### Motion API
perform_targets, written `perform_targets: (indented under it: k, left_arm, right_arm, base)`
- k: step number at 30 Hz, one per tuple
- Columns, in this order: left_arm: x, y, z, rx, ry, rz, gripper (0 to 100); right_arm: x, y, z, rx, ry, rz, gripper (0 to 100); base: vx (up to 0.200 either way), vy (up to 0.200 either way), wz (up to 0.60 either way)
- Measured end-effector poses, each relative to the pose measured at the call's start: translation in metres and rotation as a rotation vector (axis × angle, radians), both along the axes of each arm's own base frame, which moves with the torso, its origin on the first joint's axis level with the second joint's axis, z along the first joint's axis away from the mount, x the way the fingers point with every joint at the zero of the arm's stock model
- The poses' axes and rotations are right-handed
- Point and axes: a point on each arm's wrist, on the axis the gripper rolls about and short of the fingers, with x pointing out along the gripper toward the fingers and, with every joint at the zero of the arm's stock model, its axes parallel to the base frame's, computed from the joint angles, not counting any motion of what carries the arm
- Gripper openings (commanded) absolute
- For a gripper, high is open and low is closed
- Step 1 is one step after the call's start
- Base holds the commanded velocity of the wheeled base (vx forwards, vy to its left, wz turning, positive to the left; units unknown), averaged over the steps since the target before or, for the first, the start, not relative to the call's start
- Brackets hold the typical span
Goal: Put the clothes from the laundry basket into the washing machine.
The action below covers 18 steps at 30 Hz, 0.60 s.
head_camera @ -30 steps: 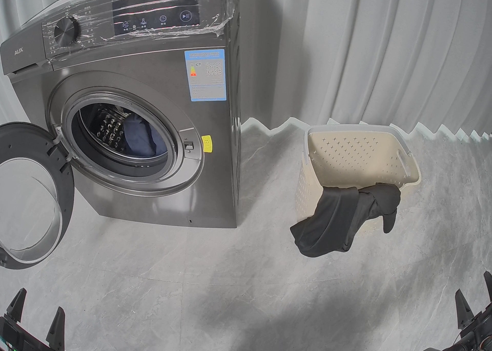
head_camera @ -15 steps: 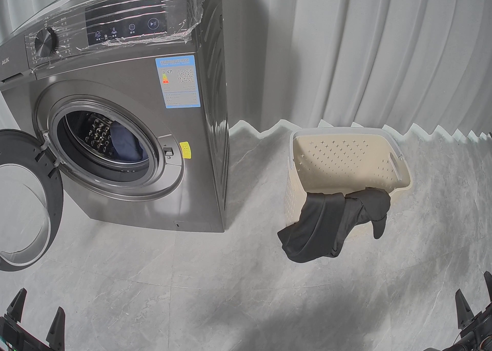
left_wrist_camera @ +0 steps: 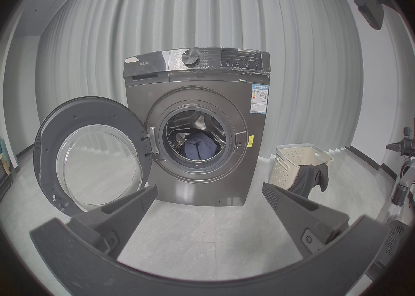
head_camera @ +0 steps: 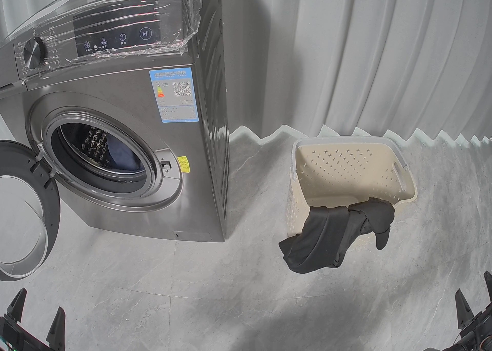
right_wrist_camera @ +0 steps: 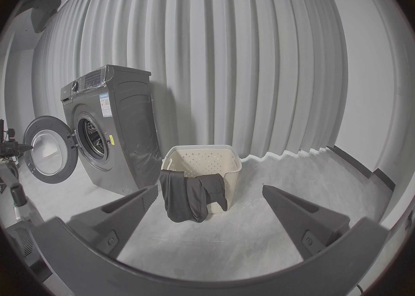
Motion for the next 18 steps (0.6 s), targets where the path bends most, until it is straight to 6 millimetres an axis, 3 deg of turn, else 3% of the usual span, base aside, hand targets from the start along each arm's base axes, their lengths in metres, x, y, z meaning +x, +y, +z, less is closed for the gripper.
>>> perform_targets:
  k: [18]
  left_arm:
    - [0.0,0.0,0.0001,0.006,-0.001,0.0,100]
  right_arm:
    - [0.0001,-0.0001,-0.0001,0.009,0.001,-0.003,100]
  base:
    - [0.0,-0.2,0.0]
